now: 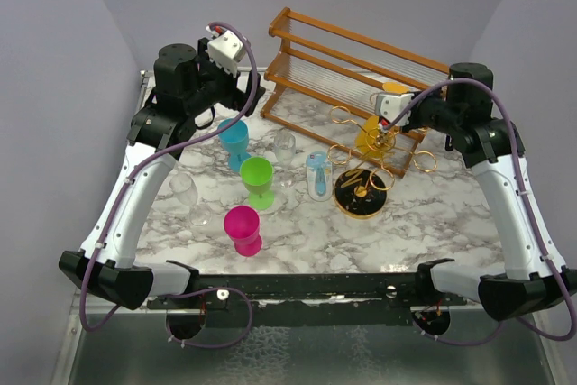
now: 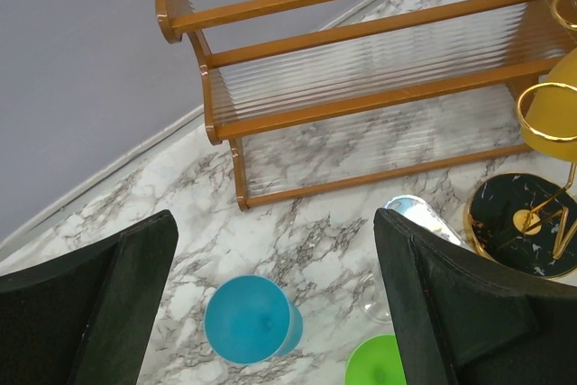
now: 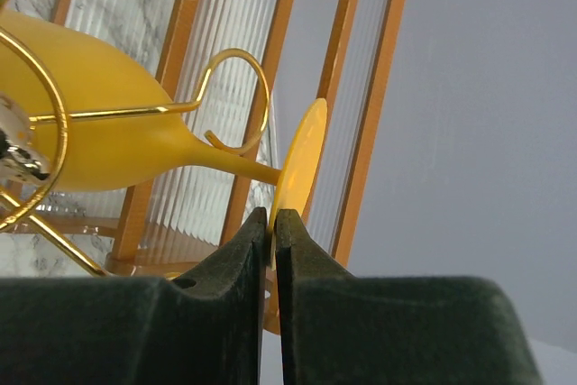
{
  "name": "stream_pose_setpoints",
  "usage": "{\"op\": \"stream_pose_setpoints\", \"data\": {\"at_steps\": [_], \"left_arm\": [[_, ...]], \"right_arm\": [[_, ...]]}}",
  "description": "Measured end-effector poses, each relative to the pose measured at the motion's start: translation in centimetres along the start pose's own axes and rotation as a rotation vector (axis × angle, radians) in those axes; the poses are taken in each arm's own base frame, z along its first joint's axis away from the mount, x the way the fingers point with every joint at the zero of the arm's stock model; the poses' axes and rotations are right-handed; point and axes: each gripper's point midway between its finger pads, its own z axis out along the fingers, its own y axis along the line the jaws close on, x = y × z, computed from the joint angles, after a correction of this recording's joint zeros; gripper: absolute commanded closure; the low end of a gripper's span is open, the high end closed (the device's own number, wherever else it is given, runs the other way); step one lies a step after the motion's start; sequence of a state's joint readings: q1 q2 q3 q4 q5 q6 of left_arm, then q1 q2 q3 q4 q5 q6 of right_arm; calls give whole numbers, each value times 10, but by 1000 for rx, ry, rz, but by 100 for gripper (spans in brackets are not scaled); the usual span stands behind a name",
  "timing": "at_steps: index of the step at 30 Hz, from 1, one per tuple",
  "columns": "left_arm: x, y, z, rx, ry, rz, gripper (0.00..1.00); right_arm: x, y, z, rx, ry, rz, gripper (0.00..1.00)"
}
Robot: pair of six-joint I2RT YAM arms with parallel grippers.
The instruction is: Place the wine glass upside down on the wine glass rack
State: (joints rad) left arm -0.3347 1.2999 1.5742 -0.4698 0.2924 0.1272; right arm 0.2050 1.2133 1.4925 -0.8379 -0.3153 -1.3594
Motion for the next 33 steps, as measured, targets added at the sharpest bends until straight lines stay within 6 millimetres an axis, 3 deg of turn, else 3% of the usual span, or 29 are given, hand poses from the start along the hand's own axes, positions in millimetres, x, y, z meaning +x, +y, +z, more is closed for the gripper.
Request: {"op": "stream_pose_setpoints", "data": {"at_steps": [16, 33], "left_arm": [[2, -3, 3, 19, -8, -4, 7], [4, -3, 4, 21, -6, -3, 7]], "right_arm": [[-9, 16, 9, -14, -64, -19, 91], [-16, 13, 14, -6, -108, -20, 89]]}}
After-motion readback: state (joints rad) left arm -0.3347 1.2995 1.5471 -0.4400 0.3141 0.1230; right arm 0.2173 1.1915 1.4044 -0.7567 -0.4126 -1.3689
